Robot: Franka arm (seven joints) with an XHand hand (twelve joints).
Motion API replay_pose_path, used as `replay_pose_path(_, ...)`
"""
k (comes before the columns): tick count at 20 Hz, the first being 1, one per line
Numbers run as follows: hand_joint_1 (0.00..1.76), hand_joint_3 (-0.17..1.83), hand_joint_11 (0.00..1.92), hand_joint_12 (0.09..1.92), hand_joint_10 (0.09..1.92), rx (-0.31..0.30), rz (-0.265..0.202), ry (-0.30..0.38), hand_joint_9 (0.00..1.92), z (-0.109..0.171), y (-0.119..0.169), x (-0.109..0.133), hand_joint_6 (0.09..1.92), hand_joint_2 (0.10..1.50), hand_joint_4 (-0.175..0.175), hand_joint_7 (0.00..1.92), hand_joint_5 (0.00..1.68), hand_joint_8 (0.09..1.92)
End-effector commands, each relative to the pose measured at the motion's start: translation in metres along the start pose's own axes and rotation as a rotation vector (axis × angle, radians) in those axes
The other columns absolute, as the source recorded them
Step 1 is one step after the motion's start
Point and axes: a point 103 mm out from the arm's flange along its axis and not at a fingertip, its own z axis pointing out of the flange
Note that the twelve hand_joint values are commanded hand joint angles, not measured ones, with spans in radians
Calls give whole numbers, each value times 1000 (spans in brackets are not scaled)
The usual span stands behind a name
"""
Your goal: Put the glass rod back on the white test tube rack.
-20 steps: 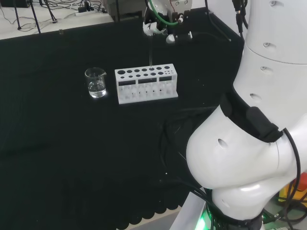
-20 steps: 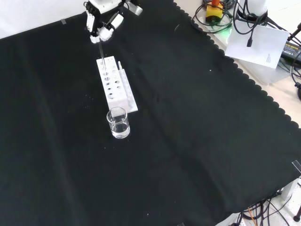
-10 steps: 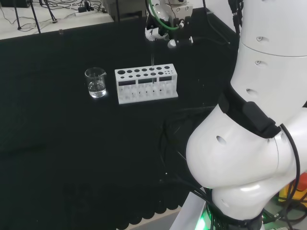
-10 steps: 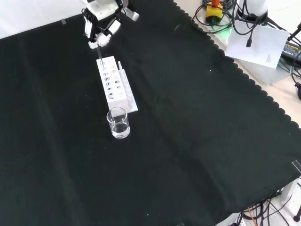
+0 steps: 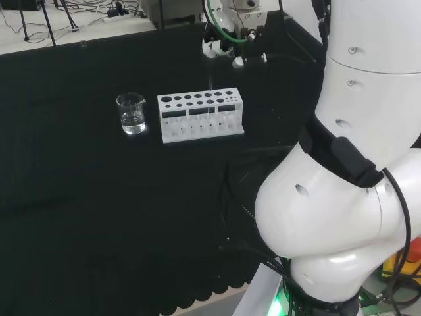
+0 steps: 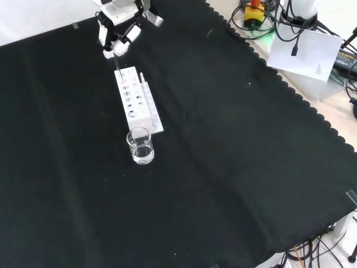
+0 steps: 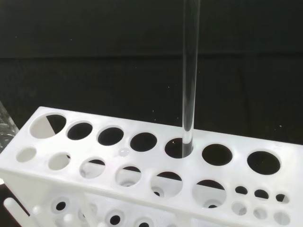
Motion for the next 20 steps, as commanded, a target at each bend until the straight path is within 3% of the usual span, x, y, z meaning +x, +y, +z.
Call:
replay_pose_path(1,1296,-175,1616,593,822,10,-3,23,1603,1,1,-4,426,1151,-175,1078,1159,1188)
replay_pose_path(6,1296,-175,1620,595,823,28,-9,42,1605,3,0,0,433,1149,-175,1085,1157,1175)
replay_pose_path(9,1297,-175,1669,556,773,25,-13,67,1675,0,0,1,611,1132,-175,1179,1087,962)
replay_pose_path(11,1335,-175,1709,511,752,22,-10,73,1706,-2,0,1,803,1039,-175,1106,928,947)
replay_pose_path(13,1363,-175,1755,485,751,18,1,76,1724,-6,-1,0,895,984,-175,901,677,942)
replay_pose_path(16,1404,-175,1877,699,803,17,3,73,1747,-11,-2,2,844,938,-175,714,412,925)
replay_pose_path(20,1417,-175,1918,841,828,25,3,71,1761,-15,-3,3,765,923,-175,665,335,914)
